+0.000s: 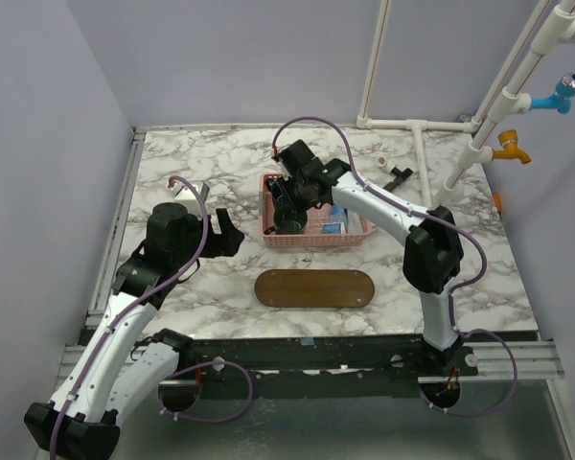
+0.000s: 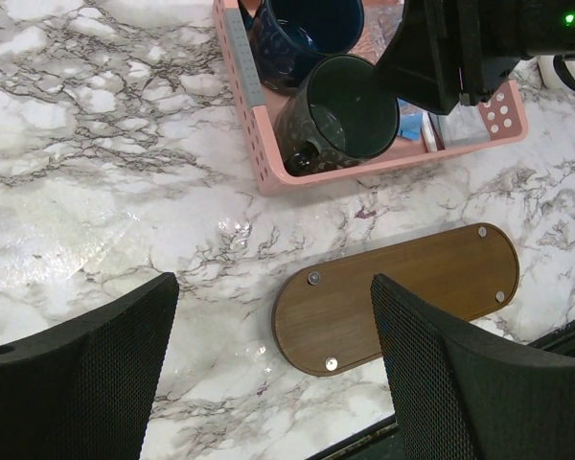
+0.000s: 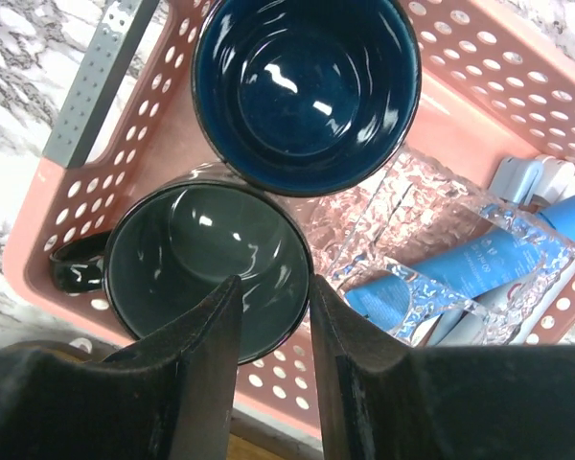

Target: Prepare toiletry sets of a toothbrush and toothpaste on the tray

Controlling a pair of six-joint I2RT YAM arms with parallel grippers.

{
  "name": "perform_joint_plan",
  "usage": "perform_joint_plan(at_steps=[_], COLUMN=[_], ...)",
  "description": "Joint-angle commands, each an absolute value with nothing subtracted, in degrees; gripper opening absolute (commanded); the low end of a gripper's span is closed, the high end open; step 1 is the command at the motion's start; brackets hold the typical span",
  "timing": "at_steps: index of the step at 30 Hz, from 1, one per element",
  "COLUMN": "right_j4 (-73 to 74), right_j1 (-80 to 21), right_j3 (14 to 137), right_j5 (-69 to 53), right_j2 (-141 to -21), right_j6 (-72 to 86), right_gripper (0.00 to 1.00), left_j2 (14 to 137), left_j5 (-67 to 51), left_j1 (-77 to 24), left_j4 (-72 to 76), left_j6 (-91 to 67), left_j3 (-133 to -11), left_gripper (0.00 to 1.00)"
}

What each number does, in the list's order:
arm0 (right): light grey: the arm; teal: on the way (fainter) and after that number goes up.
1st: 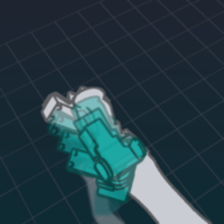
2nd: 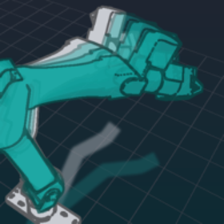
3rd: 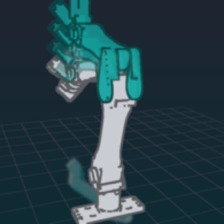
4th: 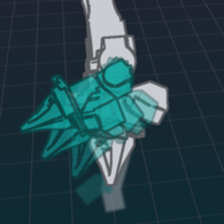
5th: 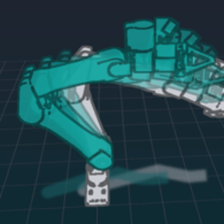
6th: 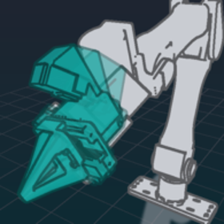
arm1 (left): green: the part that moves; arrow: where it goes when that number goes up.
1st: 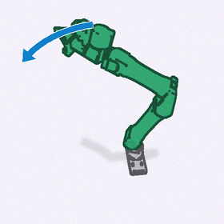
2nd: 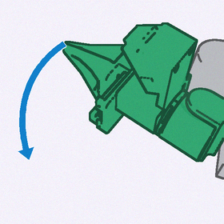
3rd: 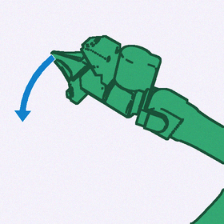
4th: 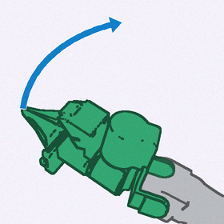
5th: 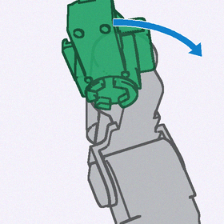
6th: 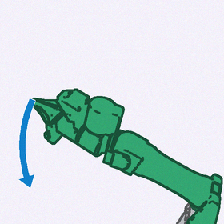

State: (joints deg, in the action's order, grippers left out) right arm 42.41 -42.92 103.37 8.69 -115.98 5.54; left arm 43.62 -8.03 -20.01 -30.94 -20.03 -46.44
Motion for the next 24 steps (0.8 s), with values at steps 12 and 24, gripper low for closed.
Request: perform_joint_plan(at_steps=[12,24], right_j4=[40.83,39.51], right_j1=[-40.91,-40.91], right_j3=[107.81,103.95], right_j5=[4.62,2.15], right_j2=[-120.63,-121.22], right_j6=[2.38,3.12], right_gripper=[0.38,0.36], left_j2=[43.89,44.48], left_j5=[-6.84,-7.04], left_j1=[-20.39,-20.39], left_j4=[-29.95,-29.89], left_j6=[-18.9,-18.8], left_j3=[-46.52,-46.86], left_gripper=[0.81,0.81])
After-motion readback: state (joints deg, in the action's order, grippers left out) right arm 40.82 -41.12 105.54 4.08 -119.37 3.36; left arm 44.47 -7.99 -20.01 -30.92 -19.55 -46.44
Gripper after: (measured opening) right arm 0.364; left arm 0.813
